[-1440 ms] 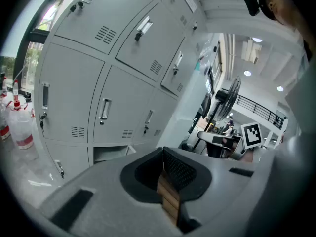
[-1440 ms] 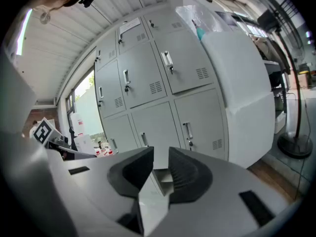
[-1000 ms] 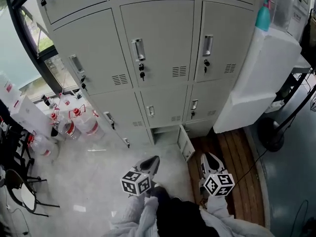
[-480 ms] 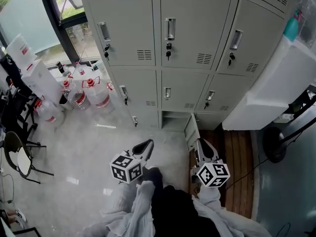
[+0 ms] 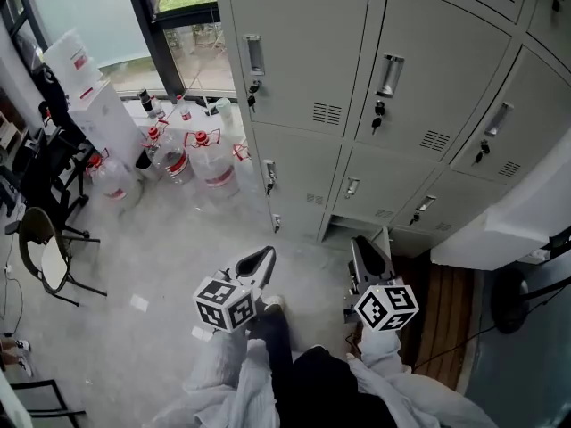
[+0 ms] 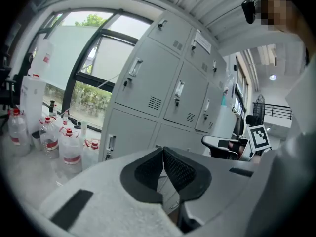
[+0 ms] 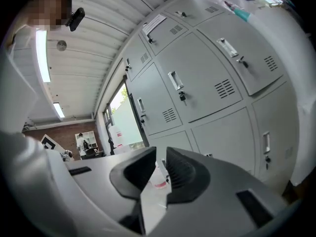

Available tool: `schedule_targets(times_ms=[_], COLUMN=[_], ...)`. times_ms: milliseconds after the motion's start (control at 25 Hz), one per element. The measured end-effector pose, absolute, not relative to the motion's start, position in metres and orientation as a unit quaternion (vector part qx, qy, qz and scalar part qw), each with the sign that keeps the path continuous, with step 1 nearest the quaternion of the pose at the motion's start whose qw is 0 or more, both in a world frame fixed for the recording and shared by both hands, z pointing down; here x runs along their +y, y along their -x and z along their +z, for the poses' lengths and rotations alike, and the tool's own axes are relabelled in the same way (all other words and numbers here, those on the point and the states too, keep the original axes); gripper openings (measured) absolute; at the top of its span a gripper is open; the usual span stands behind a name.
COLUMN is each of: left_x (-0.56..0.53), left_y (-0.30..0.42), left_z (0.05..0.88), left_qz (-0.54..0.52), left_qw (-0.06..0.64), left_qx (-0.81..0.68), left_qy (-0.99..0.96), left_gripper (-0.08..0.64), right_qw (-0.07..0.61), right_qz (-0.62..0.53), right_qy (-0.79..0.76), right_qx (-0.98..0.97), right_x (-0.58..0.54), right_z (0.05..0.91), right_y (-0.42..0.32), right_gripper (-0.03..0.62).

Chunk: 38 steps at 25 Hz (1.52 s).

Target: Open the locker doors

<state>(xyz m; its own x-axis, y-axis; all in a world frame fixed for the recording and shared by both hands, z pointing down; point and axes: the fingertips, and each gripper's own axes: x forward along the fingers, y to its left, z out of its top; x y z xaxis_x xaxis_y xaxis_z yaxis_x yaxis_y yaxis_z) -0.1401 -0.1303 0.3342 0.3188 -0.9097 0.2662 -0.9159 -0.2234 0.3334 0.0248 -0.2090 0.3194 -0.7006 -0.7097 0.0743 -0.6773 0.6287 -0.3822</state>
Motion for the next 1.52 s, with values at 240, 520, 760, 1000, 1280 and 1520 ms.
schedule_targets(times_ms=[240, 520, 760, 1000, 1280, 1520], left_x=[-0.152, -0.181, -0.208, -0.233, -0.254, -0.269], left_y=[0.222, 0.302, 0.348, 0.387, 0.420, 0.436], left_z=[0.314, 0.302, 0.289, 0.269, 0.248, 0.237], left_qz=[-0.006, -0.023, -0.020, -0.017, -0.031, -0.057], left_qw=[0.199, 0.186, 0.172, 0.145, 0.128, 0.120], left_qx=[-0.625, -0.652, -0.651, -0.652, -0.654, -0.655], left_qy=[-0.755, -0.735, -0.739, -0.744, -0.745, -0.744], left_gripper=[0.011, 0.011, 0.011, 0.011, 0.011, 0.011], right_qw=[0.048, 0.040, 0.056, 0.070, 0.070, 0.069], right_qz=[-0.178, -0.157, -0.120, -0.080, -0.040, -0.023], right_qy=[0.336, 0.308, 0.316, 0.319, 0.336, 0.359], right_qx=[0.923, 0.937, 0.939, 0.942, 0.938, 0.931], right_x=[-0.248, -0.288, -0.320, -0.349, -0.384, -0.409], right_z=[0.284, 0.252, 0.215, 0.180, 0.139, 0.117], right_y=[0.066, 0.150, 0.201, 0.243, 0.277, 0.295], right_gripper=[0.077, 0.078, 0.087, 0.091, 0.091, 0.114])
